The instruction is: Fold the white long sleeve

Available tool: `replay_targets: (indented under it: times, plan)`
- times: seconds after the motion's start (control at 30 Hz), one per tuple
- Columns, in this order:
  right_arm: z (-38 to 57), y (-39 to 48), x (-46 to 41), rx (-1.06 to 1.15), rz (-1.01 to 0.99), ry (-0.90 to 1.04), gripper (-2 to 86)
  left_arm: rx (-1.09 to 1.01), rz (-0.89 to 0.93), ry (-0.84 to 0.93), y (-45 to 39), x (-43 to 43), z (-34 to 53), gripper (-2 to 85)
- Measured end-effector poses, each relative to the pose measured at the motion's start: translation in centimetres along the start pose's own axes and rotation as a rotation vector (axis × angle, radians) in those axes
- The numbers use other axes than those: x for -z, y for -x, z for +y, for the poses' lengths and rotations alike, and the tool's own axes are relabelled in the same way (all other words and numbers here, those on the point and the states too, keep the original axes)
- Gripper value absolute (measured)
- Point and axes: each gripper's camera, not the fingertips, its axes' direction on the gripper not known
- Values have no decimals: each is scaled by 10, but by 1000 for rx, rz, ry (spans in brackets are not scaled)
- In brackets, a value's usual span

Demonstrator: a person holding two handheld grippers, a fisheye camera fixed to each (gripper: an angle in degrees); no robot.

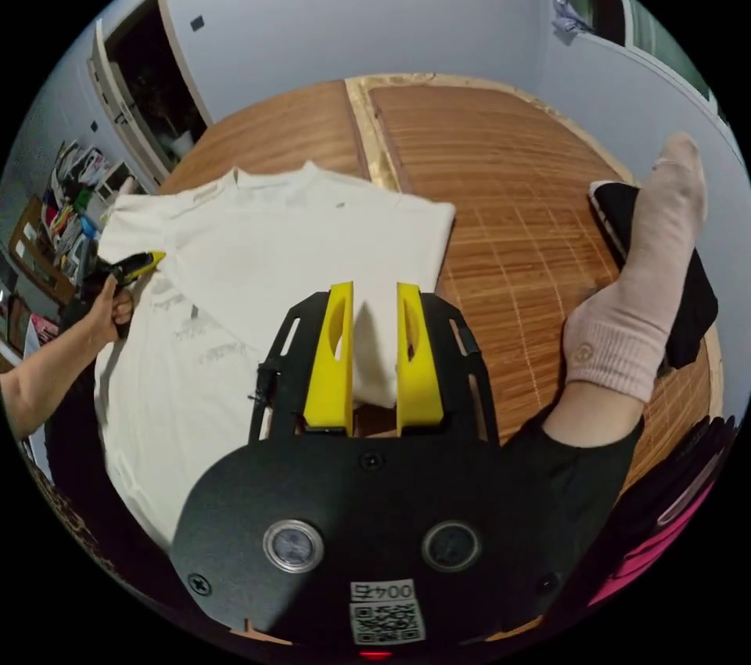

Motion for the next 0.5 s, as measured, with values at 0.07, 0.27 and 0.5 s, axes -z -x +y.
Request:
replay_targets:
  times: [0.07, 0.27, 0.5]
  plan:
    - [4, 8, -20, -6, 1, 94, 92, 4, 8, 0, 4, 8, -1, 8]
    - [21, 27, 19, -125, -24, -113, 82, 28, 64, 2, 24, 38, -4, 9]
    - [55, 131, 53, -10, -118, -105, 77, 23, 117, -48, 38, 102, -2, 12]
